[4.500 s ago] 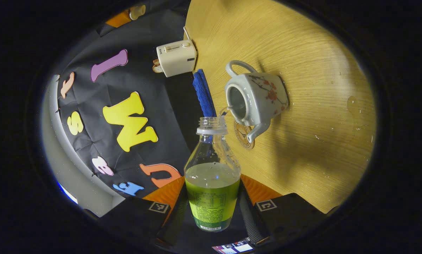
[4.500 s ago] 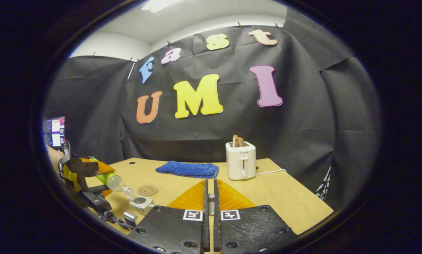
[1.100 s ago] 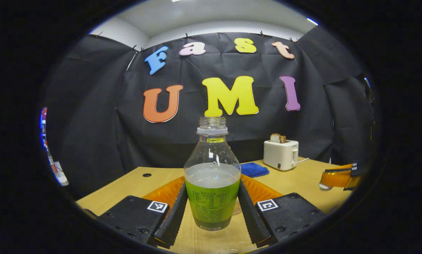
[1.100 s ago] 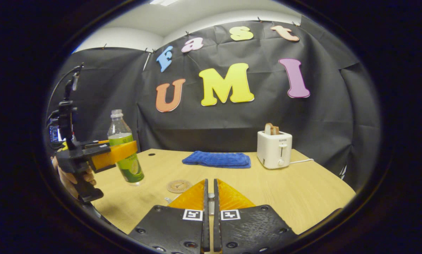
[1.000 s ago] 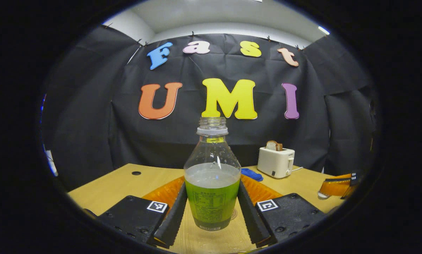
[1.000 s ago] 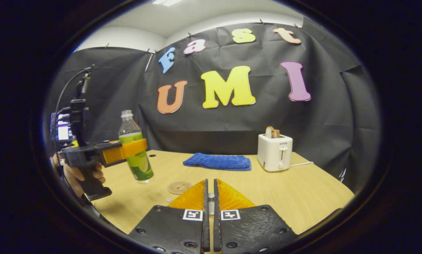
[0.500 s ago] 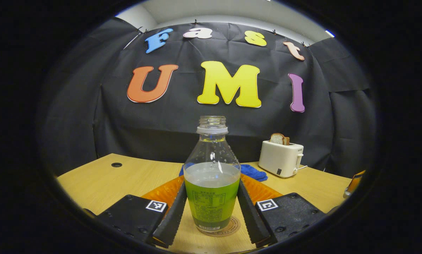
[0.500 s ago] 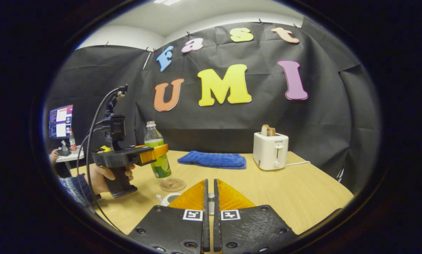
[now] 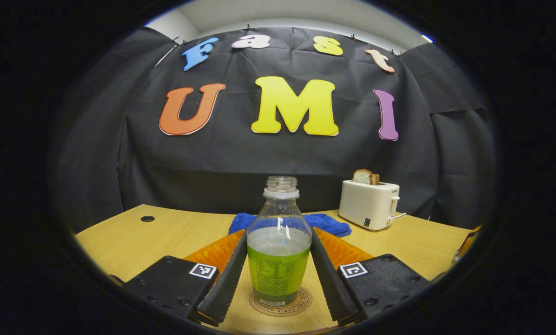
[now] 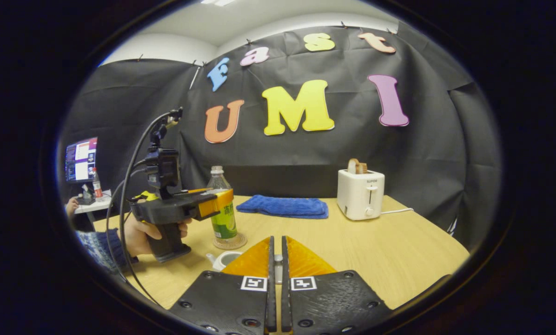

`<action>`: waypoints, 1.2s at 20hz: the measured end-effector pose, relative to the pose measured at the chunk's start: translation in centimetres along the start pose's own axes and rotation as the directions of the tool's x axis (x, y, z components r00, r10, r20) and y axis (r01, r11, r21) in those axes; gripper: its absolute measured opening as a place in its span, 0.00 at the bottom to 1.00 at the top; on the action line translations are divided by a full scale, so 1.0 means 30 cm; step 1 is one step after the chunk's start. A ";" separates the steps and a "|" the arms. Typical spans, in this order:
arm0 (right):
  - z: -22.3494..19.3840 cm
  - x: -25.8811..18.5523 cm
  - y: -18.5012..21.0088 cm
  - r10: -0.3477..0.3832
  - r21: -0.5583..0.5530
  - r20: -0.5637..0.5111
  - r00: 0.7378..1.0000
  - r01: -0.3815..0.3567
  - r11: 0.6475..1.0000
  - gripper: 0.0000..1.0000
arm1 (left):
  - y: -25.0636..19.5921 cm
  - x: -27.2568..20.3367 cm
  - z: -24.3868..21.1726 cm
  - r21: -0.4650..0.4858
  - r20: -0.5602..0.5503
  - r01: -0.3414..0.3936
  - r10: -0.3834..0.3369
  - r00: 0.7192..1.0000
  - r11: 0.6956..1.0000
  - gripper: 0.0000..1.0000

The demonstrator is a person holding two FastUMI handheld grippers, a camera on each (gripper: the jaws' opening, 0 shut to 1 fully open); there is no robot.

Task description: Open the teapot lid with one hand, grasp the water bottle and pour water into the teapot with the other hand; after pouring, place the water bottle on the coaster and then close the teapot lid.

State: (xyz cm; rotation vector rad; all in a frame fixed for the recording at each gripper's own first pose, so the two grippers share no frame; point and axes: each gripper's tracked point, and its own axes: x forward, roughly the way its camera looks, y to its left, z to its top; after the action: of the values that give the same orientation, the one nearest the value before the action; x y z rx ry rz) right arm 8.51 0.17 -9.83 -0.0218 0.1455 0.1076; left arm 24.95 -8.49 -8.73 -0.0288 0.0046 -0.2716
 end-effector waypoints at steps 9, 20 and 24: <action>-0.010 0.007 0.024 0.019 0.009 -0.009 1.000 -0.019 1.000 0.04 | -0.041 -0.055 0.098 0.004 0.051 0.035 -0.035 0.998 0.999 1.00; -0.010 0.133 0.203 0.174 0.094 -0.002 0.985 -0.173 0.981 0.04 | 0.065 -0.420 0.394 0.017 0.211 -0.090 0.085 0.974 0.996 1.00; -0.040 0.180 0.249 0.189 0.098 0.008 0.982 -0.189 0.977 0.04 | 0.151 -0.609 0.428 -0.095 0.240 -0.160 0.179 0.954 0.982 1.00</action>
State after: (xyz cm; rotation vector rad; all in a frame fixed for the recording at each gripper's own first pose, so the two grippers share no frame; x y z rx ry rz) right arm 12.85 8.11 -11.92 0.0904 0.1535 0.2900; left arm 8.66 1.12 3.97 -0.1366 -0.2309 -0.0941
